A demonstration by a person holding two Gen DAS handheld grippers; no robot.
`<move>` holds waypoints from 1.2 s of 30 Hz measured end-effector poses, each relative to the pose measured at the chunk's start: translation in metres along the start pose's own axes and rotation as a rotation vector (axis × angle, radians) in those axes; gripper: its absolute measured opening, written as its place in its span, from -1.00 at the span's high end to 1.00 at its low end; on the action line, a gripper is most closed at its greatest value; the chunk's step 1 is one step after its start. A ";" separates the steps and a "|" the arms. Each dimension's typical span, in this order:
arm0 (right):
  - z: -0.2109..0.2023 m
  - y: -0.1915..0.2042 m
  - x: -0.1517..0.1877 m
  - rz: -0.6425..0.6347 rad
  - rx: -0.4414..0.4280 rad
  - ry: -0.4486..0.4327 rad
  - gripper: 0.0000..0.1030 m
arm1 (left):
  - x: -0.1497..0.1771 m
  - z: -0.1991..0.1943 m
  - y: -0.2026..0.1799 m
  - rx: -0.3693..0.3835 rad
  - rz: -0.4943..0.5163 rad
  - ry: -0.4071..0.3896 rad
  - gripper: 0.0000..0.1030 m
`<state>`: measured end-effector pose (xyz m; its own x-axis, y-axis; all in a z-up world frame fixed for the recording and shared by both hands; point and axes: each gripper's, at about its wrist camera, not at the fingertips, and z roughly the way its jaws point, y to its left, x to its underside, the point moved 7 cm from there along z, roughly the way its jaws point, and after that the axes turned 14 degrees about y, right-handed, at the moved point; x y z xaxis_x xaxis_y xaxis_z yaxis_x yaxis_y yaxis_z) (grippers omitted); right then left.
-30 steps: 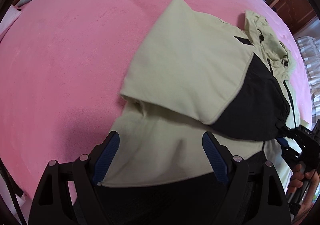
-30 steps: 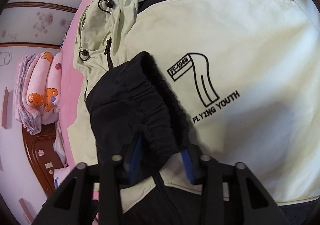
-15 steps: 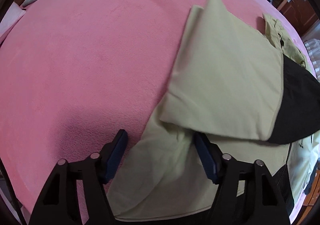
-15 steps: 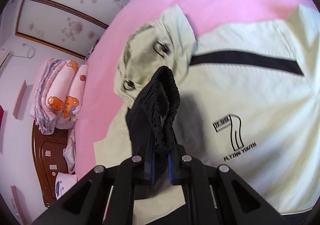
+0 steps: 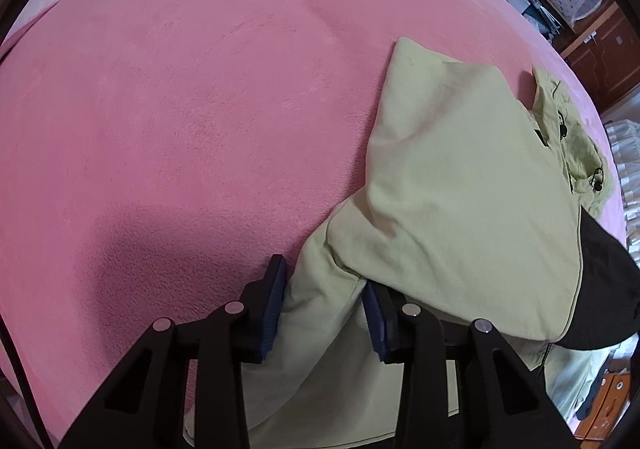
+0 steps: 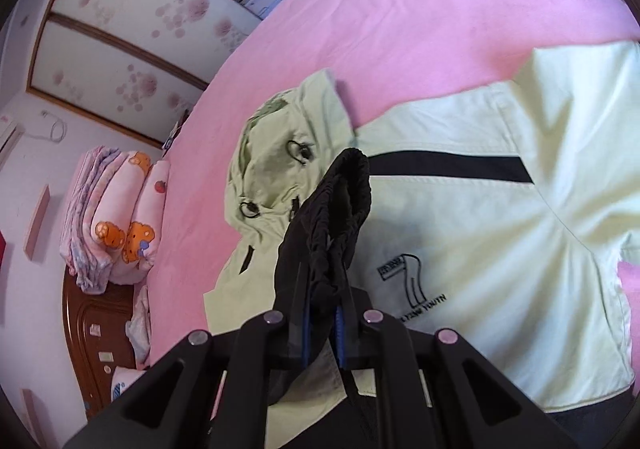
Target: Fold large clothes
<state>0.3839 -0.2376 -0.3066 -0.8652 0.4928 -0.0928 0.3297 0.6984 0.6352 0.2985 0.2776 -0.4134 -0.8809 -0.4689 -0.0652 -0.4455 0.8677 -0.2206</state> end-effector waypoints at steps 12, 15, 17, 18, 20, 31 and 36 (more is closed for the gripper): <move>0.013 -0.055 0.026 0.041 0.169 0.015 0.83 | -0.013 0.009 -0.011 0.008 0.005 0.022 0.47; 0.020 -0.064 0.032 0.040 0.203 0.024 0.83 | -0.014 0.011 -0.012 0.013 0.000 0.030 0.47; 0.025 -0.073 0.033 0.057 0.219 0.036 0.83 | -0.013 0.012 -0.013 0.003 0.003 0.032 0.47; 0.028 -0.077 0.034 0.071 0.226 0.044 0.83 | -0.014 0.013 -0.014 -0.006 0.007 0.033 0.47; 0.032 -0.083 0.036 0.092 0.234 0.055 0.83 | -0.016 0.014 -0.018 -0.023 0.019 0.033 0.47; 0.051 -0.107 0.046 0.170 0.372 0.099 0.83 | -0.020 0.020 -0.030 -0.039 0.062 0.051 0.47; 0.050 -0.102 0.045 0.144 0.468 0.101 0.76 | -0.023 0.020 -0.033 -0.034 0.088 0.080 0.46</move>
<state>0.3299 -0.2609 -0.4136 -0.8227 0.5653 0.0598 0.5632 0.7961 0.2215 0.3365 0.2562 -0.4246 -0.9263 -0.3767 -0.0043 -0.3696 0.9108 -0.1839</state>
